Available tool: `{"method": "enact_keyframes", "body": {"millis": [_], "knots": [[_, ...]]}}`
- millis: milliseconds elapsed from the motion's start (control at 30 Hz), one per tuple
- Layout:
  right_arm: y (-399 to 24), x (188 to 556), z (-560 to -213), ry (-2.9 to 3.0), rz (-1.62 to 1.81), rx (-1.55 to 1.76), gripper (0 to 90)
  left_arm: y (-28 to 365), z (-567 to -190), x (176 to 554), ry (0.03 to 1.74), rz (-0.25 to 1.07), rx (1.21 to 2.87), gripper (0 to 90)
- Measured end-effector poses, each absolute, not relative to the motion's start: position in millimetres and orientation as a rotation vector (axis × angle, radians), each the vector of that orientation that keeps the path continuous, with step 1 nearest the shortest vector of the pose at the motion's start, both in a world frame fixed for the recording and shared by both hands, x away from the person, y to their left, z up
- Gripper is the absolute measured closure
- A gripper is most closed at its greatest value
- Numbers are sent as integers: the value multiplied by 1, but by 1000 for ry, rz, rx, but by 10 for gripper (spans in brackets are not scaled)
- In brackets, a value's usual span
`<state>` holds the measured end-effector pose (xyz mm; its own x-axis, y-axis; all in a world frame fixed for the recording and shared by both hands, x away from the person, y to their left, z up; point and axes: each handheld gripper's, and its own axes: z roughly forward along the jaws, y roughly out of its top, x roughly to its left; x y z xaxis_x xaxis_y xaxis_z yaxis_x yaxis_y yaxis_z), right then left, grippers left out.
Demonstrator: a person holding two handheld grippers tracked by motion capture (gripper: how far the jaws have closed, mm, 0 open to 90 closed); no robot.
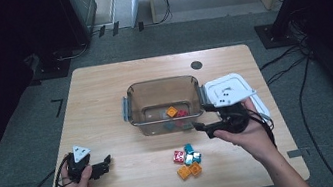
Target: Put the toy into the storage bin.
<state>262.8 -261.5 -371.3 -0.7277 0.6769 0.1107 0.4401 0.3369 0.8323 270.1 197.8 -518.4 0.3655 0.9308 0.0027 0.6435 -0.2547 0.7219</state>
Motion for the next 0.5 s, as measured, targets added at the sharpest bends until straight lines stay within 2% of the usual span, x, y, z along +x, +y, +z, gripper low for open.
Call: {"method": "enact_keyframes", "body": {"millis": [233,500], "knots": [[-264,242,-411,2382,1326,1011,359,198,-518,270,1360,584,1994,91],[-265,238,-466,2409,1284,1012,443,198,-519,270,1360,584,1993,91]]}}
